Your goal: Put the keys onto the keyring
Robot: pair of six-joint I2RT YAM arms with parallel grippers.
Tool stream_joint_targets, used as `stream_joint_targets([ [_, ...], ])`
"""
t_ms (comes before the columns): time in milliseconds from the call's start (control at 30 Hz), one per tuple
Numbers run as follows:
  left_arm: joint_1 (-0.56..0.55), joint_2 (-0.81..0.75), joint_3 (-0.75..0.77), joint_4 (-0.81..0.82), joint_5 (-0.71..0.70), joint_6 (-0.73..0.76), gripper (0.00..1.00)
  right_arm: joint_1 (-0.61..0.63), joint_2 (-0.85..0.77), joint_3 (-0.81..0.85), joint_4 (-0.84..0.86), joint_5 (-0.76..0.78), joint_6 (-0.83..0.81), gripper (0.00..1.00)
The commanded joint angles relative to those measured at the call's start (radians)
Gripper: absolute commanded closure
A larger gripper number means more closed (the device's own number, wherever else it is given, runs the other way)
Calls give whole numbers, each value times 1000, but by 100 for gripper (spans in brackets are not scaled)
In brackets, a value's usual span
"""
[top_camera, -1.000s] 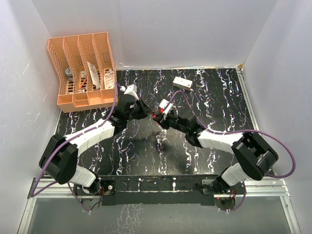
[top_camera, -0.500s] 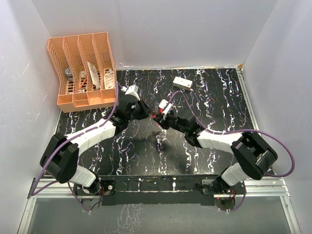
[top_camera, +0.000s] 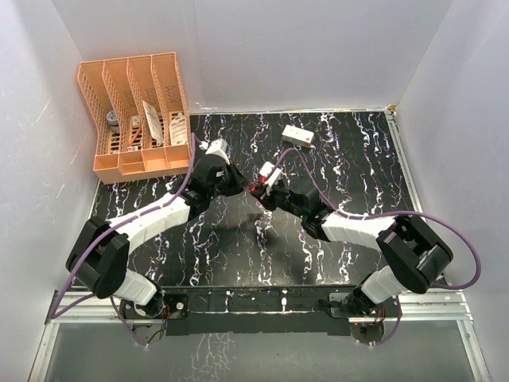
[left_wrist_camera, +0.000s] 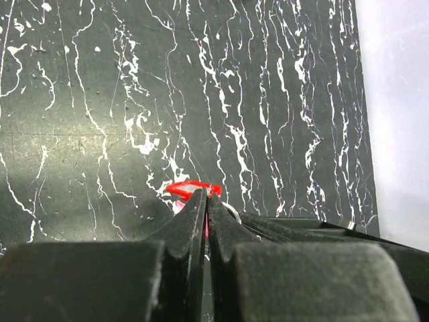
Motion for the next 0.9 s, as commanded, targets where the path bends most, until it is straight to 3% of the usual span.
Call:
stream_joint_targets([
  [0,-11,9,42,-12,-9,13,100,7,-2,21,83,16,1,100],
  [867,-18,12,48,-40,-17,17,100,7,-21,-3,95,45,-19,100],
])
